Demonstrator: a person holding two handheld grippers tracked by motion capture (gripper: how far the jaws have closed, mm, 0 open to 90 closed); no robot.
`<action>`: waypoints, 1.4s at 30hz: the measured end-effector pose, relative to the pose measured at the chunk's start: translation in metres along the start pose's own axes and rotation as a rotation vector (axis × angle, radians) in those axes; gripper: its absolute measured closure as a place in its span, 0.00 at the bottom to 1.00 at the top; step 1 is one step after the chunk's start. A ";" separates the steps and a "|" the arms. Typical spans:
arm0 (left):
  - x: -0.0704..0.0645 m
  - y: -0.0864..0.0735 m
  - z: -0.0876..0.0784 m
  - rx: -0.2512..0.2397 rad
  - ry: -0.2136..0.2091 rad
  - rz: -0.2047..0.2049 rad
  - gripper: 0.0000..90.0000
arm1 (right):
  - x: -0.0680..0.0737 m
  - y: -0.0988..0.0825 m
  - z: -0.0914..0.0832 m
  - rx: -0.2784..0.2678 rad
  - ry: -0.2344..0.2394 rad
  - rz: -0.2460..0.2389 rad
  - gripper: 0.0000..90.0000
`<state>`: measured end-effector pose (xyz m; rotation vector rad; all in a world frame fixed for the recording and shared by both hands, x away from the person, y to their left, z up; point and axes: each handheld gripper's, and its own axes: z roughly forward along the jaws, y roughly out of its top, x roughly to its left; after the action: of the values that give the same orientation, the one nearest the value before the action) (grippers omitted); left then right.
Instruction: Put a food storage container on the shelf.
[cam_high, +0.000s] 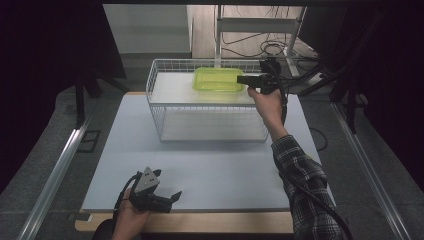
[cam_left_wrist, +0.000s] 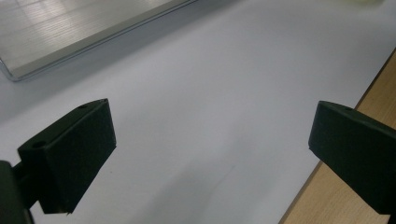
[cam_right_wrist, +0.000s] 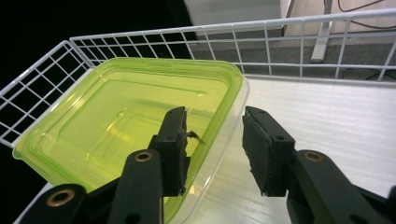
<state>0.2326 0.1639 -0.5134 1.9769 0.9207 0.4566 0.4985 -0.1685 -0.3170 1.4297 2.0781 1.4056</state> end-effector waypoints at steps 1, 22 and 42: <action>0.000 0.000 0.000 0.000 0.001 0.001 0.01 | 0.001 0.000 0.000 -0.004 -0.006 -0.012 0.65; -0.002 0.001 -0.001 -0.012 -0.001 0.001 0.00 | 0.013 -0.010 -0.029 -0.005 0.051 -0.188 0.30; 0.000 0.001 0.001 0.027 0.015 -0.027 0.03 | 0.015 -0.050 -0.063 0.021 0.115 -0.303 0.15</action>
<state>0.2335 0.1625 -0.5133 1.9857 0.9662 0.4464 0.4212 -0.1939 -0.3218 1.0068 2.2700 1.3720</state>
